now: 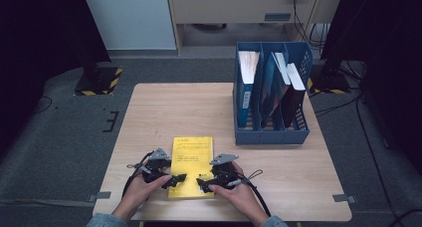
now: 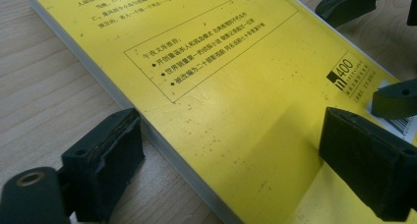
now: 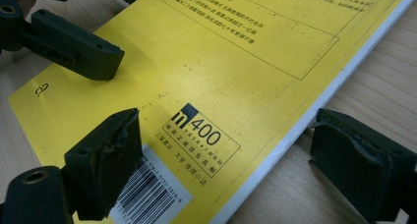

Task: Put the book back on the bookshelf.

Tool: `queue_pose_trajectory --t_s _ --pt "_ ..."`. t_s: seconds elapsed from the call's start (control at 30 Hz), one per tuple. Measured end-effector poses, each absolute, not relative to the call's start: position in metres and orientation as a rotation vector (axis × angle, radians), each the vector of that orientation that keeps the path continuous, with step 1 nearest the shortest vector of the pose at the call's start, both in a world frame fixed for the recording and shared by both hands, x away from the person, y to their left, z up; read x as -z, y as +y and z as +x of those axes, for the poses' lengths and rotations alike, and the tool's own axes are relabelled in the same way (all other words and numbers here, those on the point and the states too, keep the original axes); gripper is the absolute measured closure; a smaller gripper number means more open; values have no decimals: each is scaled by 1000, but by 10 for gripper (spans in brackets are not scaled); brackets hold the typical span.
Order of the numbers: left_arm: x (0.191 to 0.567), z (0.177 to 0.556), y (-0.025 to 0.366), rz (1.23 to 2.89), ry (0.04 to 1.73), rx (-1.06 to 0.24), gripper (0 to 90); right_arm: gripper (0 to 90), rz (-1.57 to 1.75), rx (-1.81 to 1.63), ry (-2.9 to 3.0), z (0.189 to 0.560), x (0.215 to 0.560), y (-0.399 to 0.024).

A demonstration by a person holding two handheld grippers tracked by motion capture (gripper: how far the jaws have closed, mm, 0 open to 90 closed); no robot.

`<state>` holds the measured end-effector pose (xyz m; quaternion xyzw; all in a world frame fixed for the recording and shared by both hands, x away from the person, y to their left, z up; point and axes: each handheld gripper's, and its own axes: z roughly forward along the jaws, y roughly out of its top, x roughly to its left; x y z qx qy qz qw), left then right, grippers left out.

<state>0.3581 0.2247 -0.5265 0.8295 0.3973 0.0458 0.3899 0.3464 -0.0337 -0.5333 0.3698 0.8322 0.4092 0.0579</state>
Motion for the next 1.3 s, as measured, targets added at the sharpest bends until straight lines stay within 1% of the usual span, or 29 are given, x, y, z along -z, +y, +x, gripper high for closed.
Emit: queue_pose_trajectory --t_s 0.07,0.37,0.73,0.93,1.0,1.13,1.3 --pt "525 359 226 2102 1032 -116 138 116 1125 -1240 2519 346 533 -33" --pt "520 358 226 2108 1028 -131 200 115 1123 -1239 2519 346 534 -33" --pt "516 356 226 2121 1011 -136 238 113 1115 -1243 2522 346 534 -33" --pt "512 354 226 2103 989 -115 257 110 1111 -1244 2522 346 534 -33" --pt "509 353 225 2075 969 -73 298 109 1113 -1247 2524 346 534 -34" --pt "506 350 219 2099 957 -103 287 109 1128 -1258 2522 347 534 -34" --pt "507 352 221 2101 974 -87 302 108 1126 -1259 2523 346 534 -34"
